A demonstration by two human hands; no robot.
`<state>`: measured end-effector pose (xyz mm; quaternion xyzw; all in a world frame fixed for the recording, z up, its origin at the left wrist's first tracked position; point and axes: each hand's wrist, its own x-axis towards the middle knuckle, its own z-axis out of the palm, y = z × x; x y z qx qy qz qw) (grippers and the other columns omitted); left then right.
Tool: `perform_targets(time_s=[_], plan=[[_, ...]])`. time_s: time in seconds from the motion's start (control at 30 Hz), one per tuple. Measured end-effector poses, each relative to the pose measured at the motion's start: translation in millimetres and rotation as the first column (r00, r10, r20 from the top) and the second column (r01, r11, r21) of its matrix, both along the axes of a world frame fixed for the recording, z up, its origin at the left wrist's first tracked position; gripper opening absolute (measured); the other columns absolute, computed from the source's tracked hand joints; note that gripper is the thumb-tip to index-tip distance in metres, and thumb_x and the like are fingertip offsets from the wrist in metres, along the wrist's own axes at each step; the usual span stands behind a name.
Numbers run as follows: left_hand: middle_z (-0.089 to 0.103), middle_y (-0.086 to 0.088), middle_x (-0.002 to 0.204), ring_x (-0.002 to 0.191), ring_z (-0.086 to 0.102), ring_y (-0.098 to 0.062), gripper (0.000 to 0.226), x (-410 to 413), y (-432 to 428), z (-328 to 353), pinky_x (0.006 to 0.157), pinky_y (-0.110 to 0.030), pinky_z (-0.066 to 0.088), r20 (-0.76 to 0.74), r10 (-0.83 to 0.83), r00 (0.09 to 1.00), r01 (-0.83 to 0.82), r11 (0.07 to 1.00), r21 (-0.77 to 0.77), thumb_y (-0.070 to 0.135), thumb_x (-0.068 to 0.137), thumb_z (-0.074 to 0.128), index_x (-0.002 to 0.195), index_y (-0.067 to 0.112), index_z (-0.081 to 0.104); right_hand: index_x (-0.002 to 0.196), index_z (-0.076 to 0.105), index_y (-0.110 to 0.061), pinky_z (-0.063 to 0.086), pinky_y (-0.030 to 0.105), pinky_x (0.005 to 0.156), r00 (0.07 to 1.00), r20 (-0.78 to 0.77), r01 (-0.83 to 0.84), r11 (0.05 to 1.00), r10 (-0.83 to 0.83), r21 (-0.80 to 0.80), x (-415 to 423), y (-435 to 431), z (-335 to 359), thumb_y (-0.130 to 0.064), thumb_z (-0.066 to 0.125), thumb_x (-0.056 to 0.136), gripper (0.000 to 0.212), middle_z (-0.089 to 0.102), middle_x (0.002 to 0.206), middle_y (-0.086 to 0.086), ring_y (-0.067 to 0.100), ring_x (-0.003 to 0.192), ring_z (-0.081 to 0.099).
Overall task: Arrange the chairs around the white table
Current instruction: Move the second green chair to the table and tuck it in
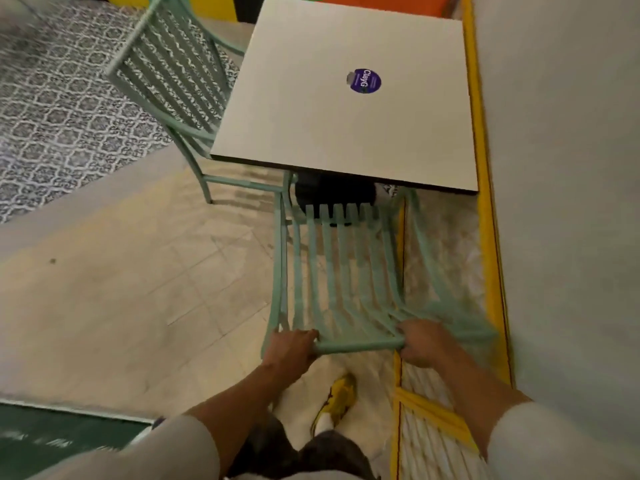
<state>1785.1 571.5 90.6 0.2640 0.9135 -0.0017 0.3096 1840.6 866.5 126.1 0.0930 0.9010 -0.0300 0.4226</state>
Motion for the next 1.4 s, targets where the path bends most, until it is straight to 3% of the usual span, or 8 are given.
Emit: perform_targets(time_s=[0.13,0.27,0.6,0.8,0.93,1.03,1.1,1.4], plan=[[0.077,0.001,0.122,0.108,0.074,-0.025,0.043,7.7,14.3,-6.8,0.095,-0.039,0.058,-0.058,0.058,0.997,-0.061,0.997,-0.046,0.034,0.105,0.059,0.148,0.041,0.06,0.137,0.068,-0.03,0.06,0.041,0.092,0.994,-0.099,-0.04,0.999,0.041,0.017,10.0,7.7,-8.0,-0.041,0.064,0.095,0.044,0.076,0.127,0.003,0.029,0.116,0.072],[0.077,0.003,0.122,0.106,0.075,-0.021,0.05,7.4,8.3,-3.5,0.091,-0.036,0.057,-0.095,0.018,0.995,-0.024,0.998,-0.062,0.032,0.105,0.059,0.153,0.045,0.053,0.132,0.069,-0.028,0.059,0.041,0.092,0.983,-0.159,-0.081,0.996,0.087,0.049,22.2,3.6,-11.1,-0.043,0.062,0.096,0.04,0.076,0.122,0.003,0.029,0.114,0.071],[0.075,0.007,0.127,0.11,0.071,-0.015,0.056,-0.8,-0.8,1.1,0.089,-0.031,0.055,-0.105,-0.088,0.991,0.084,0.996,-0.045,0.026,0.103,0.063,0.153,0.048,0.053,0.117,0.071,-0.027,0.058,0.039,0.088,0.955,-0.289,0.066,0.997,-0.072,-0.027,76.7,-17.6,-23.7,-0.046,0.064,0.096,0.03,0.076,0.116,0.003,0.031,0.112,0.072],[0.077,0.012,0.111,0.096,0.073,-0.009,0.049,16.1,13.7,-2.0,0.088,-0.029,0.058,-0.137,-0.055,0.989,0.054,0.998,-0.009,0.065,0.094,0.063,0.137,0.042,0.066,0.12,0.074,-0.024,0.06,0.04,0.085,0.902,-0.416,0.109,0.994,-0.113,-0.033,106.8,16.3,-26.0,-0.052,0.074,0.093,0.039,0.078,0.114,0.0,0.026,0.103,0.076],[0.076,0.011,0.119,0.103,0.073,-0.009,0.043,32.2,15.2,-10.6,0.094,-0.03,0.059,-0.14,-0.039,0.989,0.037,0.999,-0.015,0.055,0.1,0.062,0.142,0.043,0.063,0.114,0.079,-0.03,0.061,0.037,0.078,0.908,-0.413,0.079,0.997,-0.068,0.011,114.2,26.1,-30.6,-0.055,0.083,0.086,0.037,0.082,0.105,-0.003,0.02,0.094,0.079],[0.076,0.012,0.12,0.103,0.074,-0.009,0.043,26.3,15.2,-9.8,0.092,-0.029,0.058,-0.147,-0.024,0.989,0.02,0.999,-0.025,0.048,0.102,0.062,0.144,0.045,0.062,0.136,0.071,-0.036,0.058,0.036,0.093,0.92,-0.387,0.044,0.997,-0.066,-0.066,104.5,26.6,-31.6,-0.06,0.07,0.094,0.049,0.076,0.127,-0.008,0.018,0.114,0.074],[0.078,0.011,0.117,0.1,0.075,-0.011,0.042,15.9,15.0,-8.7,0.089,-0.032,0.06,-0.164,-0.015,0.986,0.008,0.999,-0.044,0.046,0.101,0.062,0.143,0.047,0.062,0.14,0.069,-0.037,0.058,0.037,0.095,0.92,-0.386,0.041,0.997,-0.064,-0.068,94.2,27.1,-29.3,-0.06,0.069,0.095,0.05,0.076,0.13,-0.008,0.019,0.118,0.073],[0.079,0.009,0.111,0.093,0.074,-0.01,0.037,-37.3,41.7,1.7,0.087,-0.029,0.06,-0.244,0.039,0.969,-0.042,0.999,-0.008,0.037,0.103,0.068,0.14,0.044,0.068,0.124,0.076,-0.036,0.057,0.037,0.085,0.91,-0.406,0.11,0.993,-0.08,0.05,34.2,39.3,-17.7,-0.061,0.071,0.095,0.039,0.079,0.108,-0.003,0.023,0.103,0.075]])
